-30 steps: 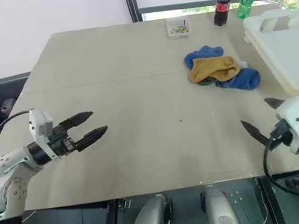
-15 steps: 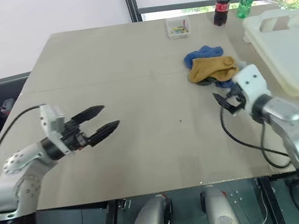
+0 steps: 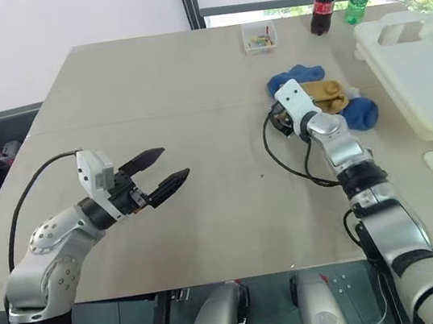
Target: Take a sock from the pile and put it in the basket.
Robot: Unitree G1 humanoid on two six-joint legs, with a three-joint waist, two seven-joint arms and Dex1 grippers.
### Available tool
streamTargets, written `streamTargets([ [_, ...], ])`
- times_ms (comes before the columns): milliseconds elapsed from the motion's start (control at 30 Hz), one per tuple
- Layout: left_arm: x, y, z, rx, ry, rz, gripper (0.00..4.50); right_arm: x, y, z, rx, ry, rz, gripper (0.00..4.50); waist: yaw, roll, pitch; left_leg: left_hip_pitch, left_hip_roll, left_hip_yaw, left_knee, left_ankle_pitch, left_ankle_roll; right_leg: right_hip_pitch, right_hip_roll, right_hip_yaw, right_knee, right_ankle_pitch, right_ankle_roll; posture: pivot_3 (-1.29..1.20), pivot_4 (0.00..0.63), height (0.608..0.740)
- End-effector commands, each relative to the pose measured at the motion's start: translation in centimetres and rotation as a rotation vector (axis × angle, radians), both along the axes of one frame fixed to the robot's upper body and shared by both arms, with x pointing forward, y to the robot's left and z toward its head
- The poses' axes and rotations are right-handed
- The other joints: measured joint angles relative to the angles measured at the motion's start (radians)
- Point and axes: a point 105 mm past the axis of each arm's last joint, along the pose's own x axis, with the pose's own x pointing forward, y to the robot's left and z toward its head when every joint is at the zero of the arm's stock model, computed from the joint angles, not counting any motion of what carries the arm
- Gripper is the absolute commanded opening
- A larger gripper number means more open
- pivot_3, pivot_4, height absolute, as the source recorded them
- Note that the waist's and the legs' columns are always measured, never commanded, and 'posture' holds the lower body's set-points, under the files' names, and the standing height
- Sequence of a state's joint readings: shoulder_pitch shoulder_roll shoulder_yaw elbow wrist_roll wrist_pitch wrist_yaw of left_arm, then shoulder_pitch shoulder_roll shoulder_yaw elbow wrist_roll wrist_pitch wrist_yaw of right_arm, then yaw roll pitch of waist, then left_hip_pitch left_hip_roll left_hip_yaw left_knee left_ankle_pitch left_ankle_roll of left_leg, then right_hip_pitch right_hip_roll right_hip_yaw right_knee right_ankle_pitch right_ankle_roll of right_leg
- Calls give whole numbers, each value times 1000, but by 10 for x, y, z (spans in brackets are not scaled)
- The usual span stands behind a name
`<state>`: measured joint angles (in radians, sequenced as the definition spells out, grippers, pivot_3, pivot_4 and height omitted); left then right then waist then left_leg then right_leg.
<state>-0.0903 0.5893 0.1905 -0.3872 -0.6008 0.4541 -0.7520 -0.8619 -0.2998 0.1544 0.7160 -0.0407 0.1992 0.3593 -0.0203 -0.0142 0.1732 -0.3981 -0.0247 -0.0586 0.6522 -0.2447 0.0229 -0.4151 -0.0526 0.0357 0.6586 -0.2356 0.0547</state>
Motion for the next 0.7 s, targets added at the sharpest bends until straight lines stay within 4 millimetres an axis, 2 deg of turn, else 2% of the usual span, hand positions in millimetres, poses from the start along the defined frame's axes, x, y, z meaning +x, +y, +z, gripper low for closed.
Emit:
streamTargets([
  [33,-6,2,14,0,-57,16,4500,7,3,11,0,-62,-6,2863,-1,0,0,0,0,0,0,0,0,0,0,0,1,0,0,0,150,740],
  [200,-7,3,13,-3,-60,32,4500,8,6,10,0,-75,6,278,-9,0,0,1,0,0,0,0,0,0,0,0,2,0,-1,0,150,740],
  [233,-8,3,13,-4,-60,35,4500,7,7,11,2,-79,10,55,-11,0,0,1,0,0,0,0,0,0,0,0,2,0,-1,0,150,740],
  [467,-9,3,10,-5,-52,37,4500,-4,20,27,50,-120,88,55,-22,0,0,1,0,0,0,0,0,0,0,0,2,0,-1,0,150,740],
  [600,-7,4,9,-6,-50,36,4500,-27,40,32,97,-82,211,55,-20,0,0,1,0,-1,0,0,0,0,0,0,2,0,-1,0,150,740],
  [700,-5,4,7,-5,-47,35,4500,-52,53,26,92,-21,280,55,-19,0,0,1,0,-1,0,0,0,0,0,0,2,0,-1,0,150,740],
])
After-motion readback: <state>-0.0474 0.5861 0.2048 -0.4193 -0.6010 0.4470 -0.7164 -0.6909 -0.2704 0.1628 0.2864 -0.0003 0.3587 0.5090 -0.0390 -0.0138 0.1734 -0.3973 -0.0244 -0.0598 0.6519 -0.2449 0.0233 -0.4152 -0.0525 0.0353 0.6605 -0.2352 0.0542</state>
